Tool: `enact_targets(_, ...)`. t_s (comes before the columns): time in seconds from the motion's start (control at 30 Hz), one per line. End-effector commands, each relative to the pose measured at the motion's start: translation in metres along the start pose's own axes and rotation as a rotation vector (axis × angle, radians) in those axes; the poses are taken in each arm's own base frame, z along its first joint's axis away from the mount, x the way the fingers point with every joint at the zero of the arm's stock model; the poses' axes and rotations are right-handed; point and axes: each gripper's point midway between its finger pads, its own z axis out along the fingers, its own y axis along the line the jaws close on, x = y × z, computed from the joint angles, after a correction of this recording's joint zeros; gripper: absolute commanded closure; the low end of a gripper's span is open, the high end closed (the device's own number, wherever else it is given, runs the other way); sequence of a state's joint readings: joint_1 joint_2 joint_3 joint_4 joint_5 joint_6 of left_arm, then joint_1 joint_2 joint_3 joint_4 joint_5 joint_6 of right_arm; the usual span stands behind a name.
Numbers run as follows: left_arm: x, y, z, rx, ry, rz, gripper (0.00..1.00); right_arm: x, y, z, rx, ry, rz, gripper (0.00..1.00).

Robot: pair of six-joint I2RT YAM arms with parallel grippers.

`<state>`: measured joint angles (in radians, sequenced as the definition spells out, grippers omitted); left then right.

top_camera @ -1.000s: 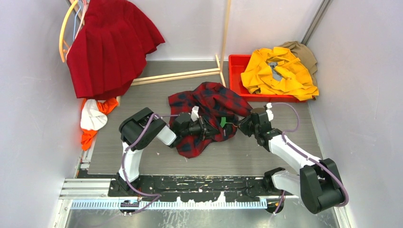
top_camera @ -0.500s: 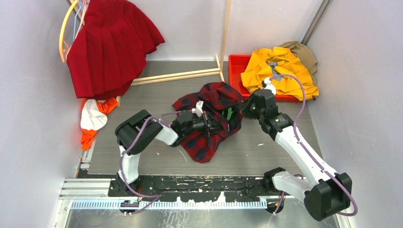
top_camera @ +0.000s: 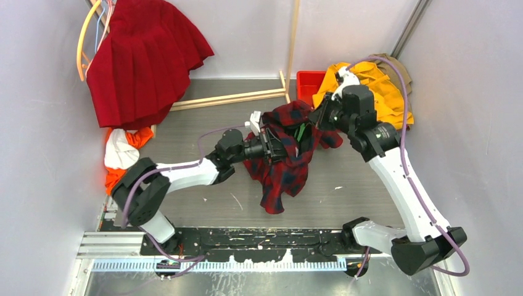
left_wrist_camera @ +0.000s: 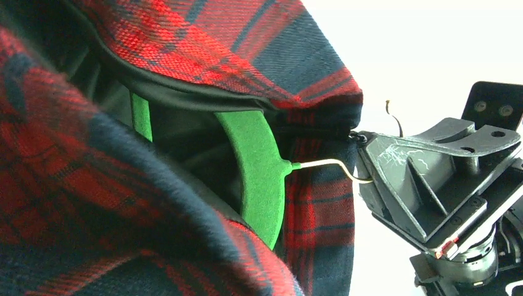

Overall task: Place the skirt on the hanger
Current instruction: Adjust the skirt on the hanger.

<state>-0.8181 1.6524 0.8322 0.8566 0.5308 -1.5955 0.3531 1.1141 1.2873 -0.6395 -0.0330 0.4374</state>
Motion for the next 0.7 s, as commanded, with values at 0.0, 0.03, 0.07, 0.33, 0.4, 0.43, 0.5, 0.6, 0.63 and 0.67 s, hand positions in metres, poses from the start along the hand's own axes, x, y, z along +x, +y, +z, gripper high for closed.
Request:
enact_targets(0.0,0.013,-0.046,-0.015,0.016,0.015,0.139,0.86,-0.08,0.053,-0.039,-0.164,-0.197,-0.101,0.99)
enact_targets(0.03,0.013,-0.046,-0.017,0.002,0.012,0.15,0.85,-0.087,0.058,-0.044,-0.179,-0.203,-0.11,0.99)
enact_targets(0.07,0.016,-0.053,-0.022,-0.001,0.008,0.169,0.84,-0.093,0.064,-0.049,-0.2,-0.208,-0.124,0.99)
enact_targets(0.33,0.024,-0.067,-0.046,-0.066,-0.005,0.271,0.72,-0.127,0.103,-0.075,-0.294,-0.246,-0.199,0.99)
enact_targets(0.4,0.025,-0.063,-0.048,-0.087,0.0,0.28,0.67,-0.131,0.112,-0.077,-0.319,-0.249,-0.231,0.99)
enact_targets(0.43,0.027,-0.073,-0.054,-0.07,-0.004,0.3,0.66,-0.132,0.116,-0.077,-0.321,-0.251,-0.243,0.99)
enact_targets(0.5,0.029,-0.077,-0.058,-0.067,-0.008,0.312,0.66,-0.137,0.123,-0.08,-0.332,-0.263,-0.269,0.99)
enact_targets(0.6,0.03,-0.087,-0.063,-0.057,-0.014,0.338,0.66,-0.144,0.131,-0.081,-0.35,-0.275,-0.287,0.99)
enact_targets(0.63,0.03,-0.092,-0.065,-0.057,-0.013,0.353,0.66,-0.147,0.135,-0.082,-0.357,-0.281,-0.292,0.99)
enact_targets(0.67,0.03,-0.095,-0.067,-0.064,-0.015,0.37,0.66,-0.15,0.137,-0.083,-0.364,-0.287,-0.295,0.99)
